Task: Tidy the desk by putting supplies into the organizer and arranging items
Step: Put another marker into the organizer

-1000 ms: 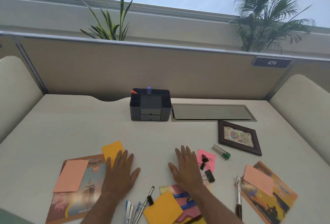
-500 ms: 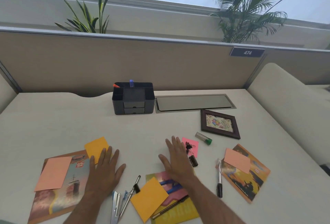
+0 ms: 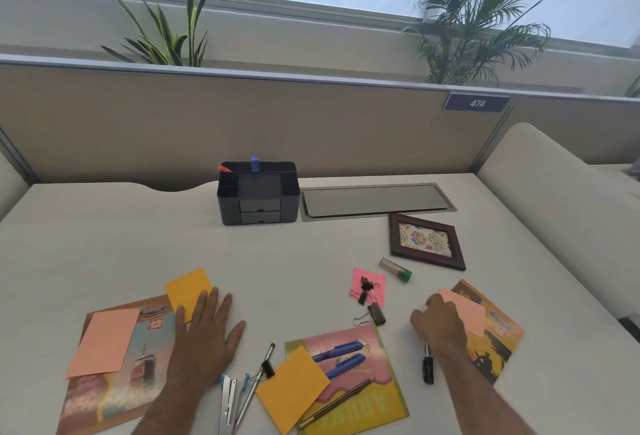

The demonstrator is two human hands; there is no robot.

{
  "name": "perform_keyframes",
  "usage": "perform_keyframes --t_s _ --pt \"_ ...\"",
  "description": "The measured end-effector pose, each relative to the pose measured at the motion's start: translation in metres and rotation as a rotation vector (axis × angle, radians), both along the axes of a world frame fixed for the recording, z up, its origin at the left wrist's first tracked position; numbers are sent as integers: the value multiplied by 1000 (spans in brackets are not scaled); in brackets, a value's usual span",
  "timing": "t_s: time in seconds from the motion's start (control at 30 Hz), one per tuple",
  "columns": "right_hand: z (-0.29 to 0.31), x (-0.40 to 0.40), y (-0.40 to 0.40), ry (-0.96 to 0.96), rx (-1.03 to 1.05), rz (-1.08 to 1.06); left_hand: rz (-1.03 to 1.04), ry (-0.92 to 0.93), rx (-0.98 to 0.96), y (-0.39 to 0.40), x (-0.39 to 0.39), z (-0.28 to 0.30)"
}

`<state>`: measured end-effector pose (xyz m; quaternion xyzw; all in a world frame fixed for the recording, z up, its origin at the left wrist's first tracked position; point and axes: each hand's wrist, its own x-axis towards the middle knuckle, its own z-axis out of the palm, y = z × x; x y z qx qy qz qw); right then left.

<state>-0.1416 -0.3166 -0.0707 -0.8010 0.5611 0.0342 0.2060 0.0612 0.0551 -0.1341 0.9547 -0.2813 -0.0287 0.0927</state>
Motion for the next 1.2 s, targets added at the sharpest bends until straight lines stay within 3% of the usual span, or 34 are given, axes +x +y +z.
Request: perform_keyframes --t_s 0.2,0.33,0.4,0.5,0.7,0.87,0.97,1.1,1.2 --pt "16 16 5 36 -49 32 3 14 -4 1 1 1" --pt "45 43 2 -313 -23 -85 -15 2 -78 0 4 4" --pt "55 65 5 -571 162 -214 -39 -8 -197 -9 6 8" --pt "64 101 32 -851 647 -371 -140 -19 -486 -35 7 27" --pt "56 160 112 -903 1096 -412 -325 -7 -837 -91 7 81" --pt "49 191 141 -916 1214 -371 -260 37 -971 -95 33 99" --pt "39 206 143 -825 893 -199 -187 3 -997 -93 57 112" --pt "3 207 126 -625 116 423 -4 -85 -1065 -94 104 142" --pt "-30 203 107 -418 -159 689 120 -104 -1113 -96 146 165"
